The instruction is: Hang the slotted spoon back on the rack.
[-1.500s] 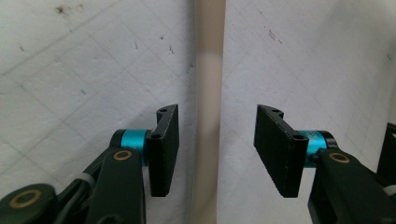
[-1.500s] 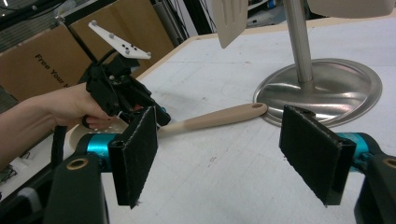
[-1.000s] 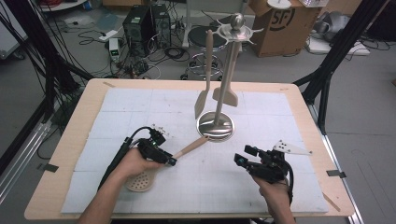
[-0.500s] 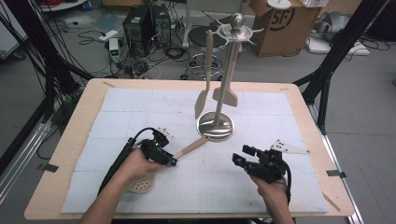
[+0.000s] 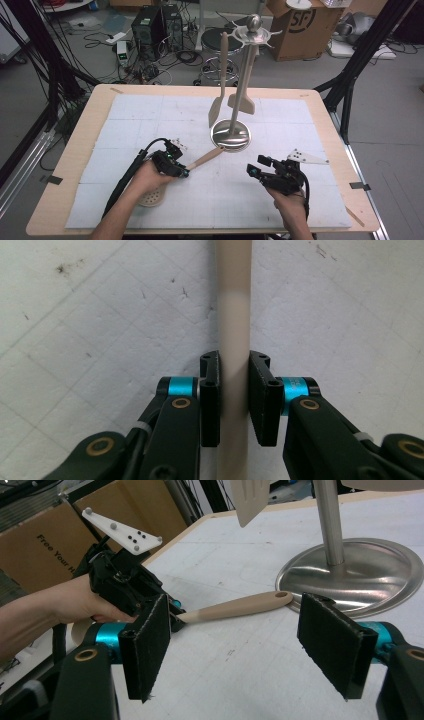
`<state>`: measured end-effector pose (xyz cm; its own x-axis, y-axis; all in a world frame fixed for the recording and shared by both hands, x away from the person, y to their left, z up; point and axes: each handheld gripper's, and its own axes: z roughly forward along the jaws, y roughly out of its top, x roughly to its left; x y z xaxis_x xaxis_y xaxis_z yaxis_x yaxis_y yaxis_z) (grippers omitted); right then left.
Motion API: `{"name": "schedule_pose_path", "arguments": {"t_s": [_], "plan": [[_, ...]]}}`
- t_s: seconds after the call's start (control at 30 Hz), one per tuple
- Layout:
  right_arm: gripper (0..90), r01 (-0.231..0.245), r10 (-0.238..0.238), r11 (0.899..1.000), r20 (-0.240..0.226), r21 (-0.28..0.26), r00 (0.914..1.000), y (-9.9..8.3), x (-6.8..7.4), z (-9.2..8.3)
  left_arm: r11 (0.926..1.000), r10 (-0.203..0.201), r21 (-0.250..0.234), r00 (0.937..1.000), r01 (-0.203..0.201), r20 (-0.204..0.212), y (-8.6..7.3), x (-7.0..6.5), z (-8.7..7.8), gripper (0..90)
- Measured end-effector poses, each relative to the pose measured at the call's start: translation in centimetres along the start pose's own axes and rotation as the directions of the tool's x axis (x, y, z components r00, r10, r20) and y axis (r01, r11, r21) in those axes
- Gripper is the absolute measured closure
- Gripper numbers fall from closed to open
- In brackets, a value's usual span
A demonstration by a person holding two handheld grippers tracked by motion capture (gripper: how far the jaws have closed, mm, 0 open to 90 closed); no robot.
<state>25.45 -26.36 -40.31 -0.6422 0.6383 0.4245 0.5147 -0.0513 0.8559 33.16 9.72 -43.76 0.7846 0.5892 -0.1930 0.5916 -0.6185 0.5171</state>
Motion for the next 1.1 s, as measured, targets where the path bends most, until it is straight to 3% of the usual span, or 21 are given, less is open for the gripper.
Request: {"name": "schedule_pose_path", "arguments": {"t_s": [0.2,0.37,0.43,0.5,0.63,0.73,1.0,1.03,1.1], "plan": [[28.8,-0.003,0.003,1.000,0.003,-0.008,1.0000,0.1,-0.2,-0.1,0.9996,0.015,-0.021,0.9995,-0.016,-0.029,-0.3,-0.4,-0.1,78.4],[29.0,-0.003,0.003,1.000,0.004,-0.015,1.0000,0.1,-0.5,-0.4,0.9996,-0.019,-0.020,0.9993,0.019,0.033,-0.4,0.2,-0.6,78.4],[29.2,-0.009,0.009,1.000,0.008,-0.020,0.9999,0.1,-0.7,-0.7,0.9997,-0.008,-0.022,0.9976,0.009,0.070,-0.4,-0.1,-0.8,78.5],[29.3,-0.013,0.013,1.000,0.014,-0.024,0.9998,0.0,-0.8,-1.0,0.9997,0.012,-0.020,0.9974,-0.011,0.071,-0.4,-0.5,-1.1,78.5],[30.1,-0.017,0.017,0.999,0.017,-0.038,0.9997,0.0,-0.8,-1.5,0.9989,-0.006,-0.046,0.9983,0.008,0.059,-0.7,-0.4,-1.7,78.5],[30.3,-0.020,0.021,0.999,0.025,-0.048,0.9995,0.0,-0.8,-1.9,0.9963,-0.017,-0.083,0.9968,0.024,0.078,-1.1,-0.3,-2.6,78.4],[30.3,-0.022,0.024,0.999,0.029,-0.048,0.9993,0.0,-0.8,-1.9,0.9820,-0.048,-0.176,0.9919,0.068,0.118,-2.8,0.5,-4.9,78.3],[30.2,-0.023,0.024,0.999,0.028,-0.049,0.9993,0.0,-0.8,-2.0,0.9788,-0.054,-0.190,0.9911,0.076,0.122,-3.0,0.5,-5.1,78.3],[30.3,-0.025,0.026,0.998,0.029,-0.050,0.9992,0.0,-0.8,-2.0,0.9657,-0.074,-0.238,0.9886,0.104,0.131,-3.5,0.8,-5.6,78.3]]}}
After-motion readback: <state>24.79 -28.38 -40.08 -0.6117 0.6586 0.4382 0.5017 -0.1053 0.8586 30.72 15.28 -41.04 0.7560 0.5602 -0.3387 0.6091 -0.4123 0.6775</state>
